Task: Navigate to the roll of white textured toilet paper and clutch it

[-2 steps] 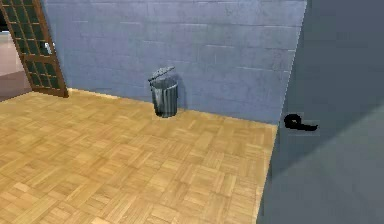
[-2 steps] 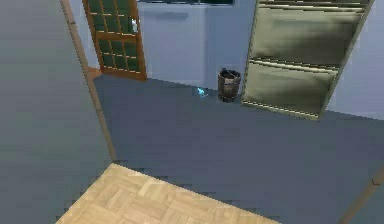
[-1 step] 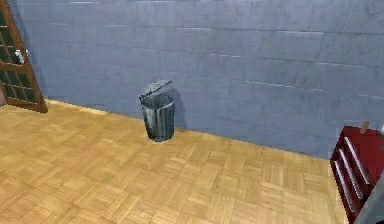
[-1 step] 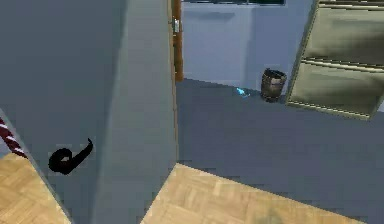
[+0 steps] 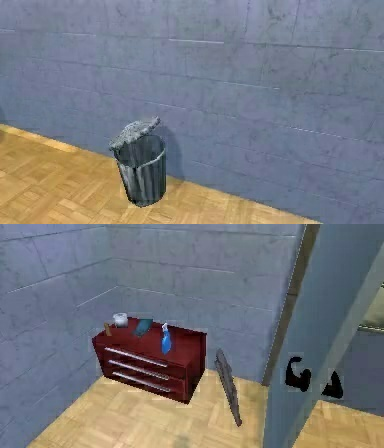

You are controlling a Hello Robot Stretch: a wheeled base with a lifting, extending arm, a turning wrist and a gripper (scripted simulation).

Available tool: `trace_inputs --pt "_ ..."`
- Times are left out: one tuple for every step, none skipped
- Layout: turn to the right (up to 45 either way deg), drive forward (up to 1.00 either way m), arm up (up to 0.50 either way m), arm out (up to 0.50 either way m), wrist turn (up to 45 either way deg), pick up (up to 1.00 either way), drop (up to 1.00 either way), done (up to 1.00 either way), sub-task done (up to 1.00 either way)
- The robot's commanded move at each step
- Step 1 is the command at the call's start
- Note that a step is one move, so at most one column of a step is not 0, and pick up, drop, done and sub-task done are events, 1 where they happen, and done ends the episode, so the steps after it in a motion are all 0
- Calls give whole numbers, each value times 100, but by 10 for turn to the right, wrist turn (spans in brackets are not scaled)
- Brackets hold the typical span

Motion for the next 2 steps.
trace_inputs --pt "450 0 0 0 0 0 0 0 0" --pt "90 0 0 0 0 0 0 0 0"
